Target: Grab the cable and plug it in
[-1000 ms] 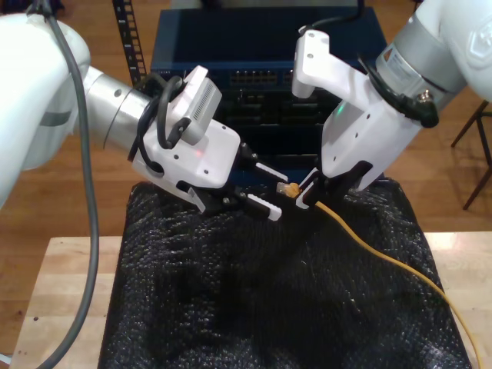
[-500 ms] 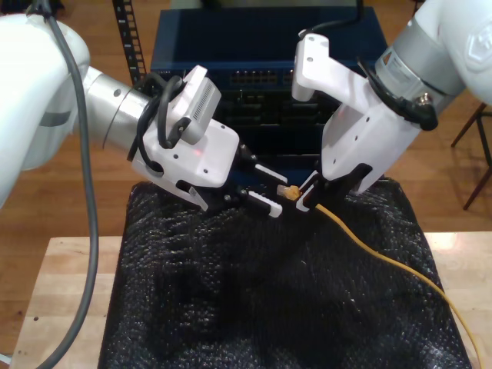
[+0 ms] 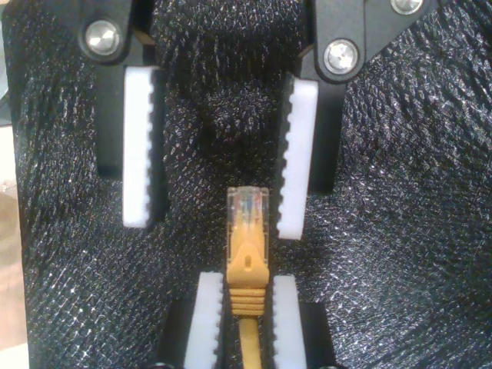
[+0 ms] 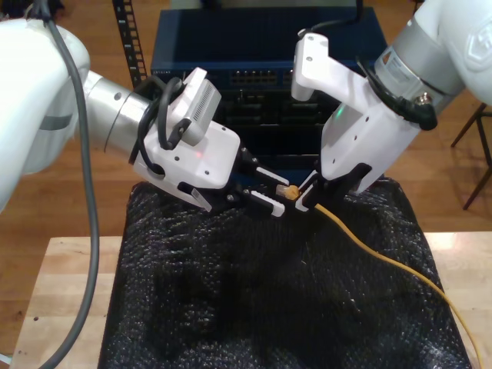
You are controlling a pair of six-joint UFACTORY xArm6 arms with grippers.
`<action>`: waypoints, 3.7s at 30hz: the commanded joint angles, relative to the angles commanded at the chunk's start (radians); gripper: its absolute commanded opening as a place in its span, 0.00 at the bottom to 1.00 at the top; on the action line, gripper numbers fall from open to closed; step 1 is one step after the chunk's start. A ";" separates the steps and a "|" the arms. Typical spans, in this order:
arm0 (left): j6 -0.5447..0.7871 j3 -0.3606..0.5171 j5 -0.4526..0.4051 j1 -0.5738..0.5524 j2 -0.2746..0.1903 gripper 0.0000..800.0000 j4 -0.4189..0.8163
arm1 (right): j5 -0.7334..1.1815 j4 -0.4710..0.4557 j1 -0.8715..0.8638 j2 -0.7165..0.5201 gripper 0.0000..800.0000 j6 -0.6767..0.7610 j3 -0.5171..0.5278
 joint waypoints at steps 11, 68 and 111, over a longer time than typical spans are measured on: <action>0.000 0.008 -0.005 0.018 -0.005 0.33 -0.002 | 0.000 0.002 0.000 0.000 0.01 0.000 0.000; 0.018 0.020 -0.003 0.020 -0.005 0.04 -0.037 | 0.000 0.003 0.002 0.002 0.07 0.002 0.000; -0.158 -0.025 0.218 0.025 0.147 0.00 -0.104 | -0.178 0.018 -0.003 -0.379 1.00 -0.279 0.201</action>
